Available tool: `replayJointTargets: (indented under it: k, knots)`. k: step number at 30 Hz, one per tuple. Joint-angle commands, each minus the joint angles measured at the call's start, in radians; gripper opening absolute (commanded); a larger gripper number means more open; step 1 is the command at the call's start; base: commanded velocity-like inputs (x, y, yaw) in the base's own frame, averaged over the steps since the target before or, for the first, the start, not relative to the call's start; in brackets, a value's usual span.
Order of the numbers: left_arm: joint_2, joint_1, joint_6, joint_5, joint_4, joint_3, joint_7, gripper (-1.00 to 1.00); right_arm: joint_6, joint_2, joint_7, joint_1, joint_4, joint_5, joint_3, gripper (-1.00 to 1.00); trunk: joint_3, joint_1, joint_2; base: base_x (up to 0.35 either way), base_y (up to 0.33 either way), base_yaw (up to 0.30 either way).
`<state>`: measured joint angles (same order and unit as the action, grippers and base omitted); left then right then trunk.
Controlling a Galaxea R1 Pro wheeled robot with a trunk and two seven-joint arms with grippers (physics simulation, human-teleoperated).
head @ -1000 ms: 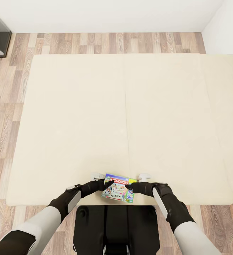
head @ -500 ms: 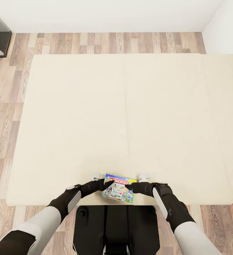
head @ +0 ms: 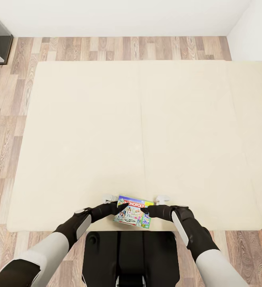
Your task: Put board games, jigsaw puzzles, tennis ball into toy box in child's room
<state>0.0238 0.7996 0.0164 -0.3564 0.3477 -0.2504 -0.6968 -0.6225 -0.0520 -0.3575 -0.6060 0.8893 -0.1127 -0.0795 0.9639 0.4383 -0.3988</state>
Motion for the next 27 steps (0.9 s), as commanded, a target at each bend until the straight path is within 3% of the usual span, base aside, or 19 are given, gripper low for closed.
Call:
replayJointTargets:
  k: [1, 27]
  knots:
    - [0.001, 0.001, 0.000, -0.009, -0.001, -0.008, -0.004, 1.00, -0.005, 0.000, 0.003, 0.000, 0.000, -0.021, 0.000, 1.00, 0.001, 0.012, -0.001, 0.000, 0.000, 0.000]
    - [0.019, 0.001, 0.000, -0.009, -0.001, -0.009, -0.040, 1.00, -0.005, 0.000, 0.003, 0.000, 0.000, -0.021, 0.000, 1.00, 0.001, 0.012, -0.001, 0.000, 0.000, 0.000]
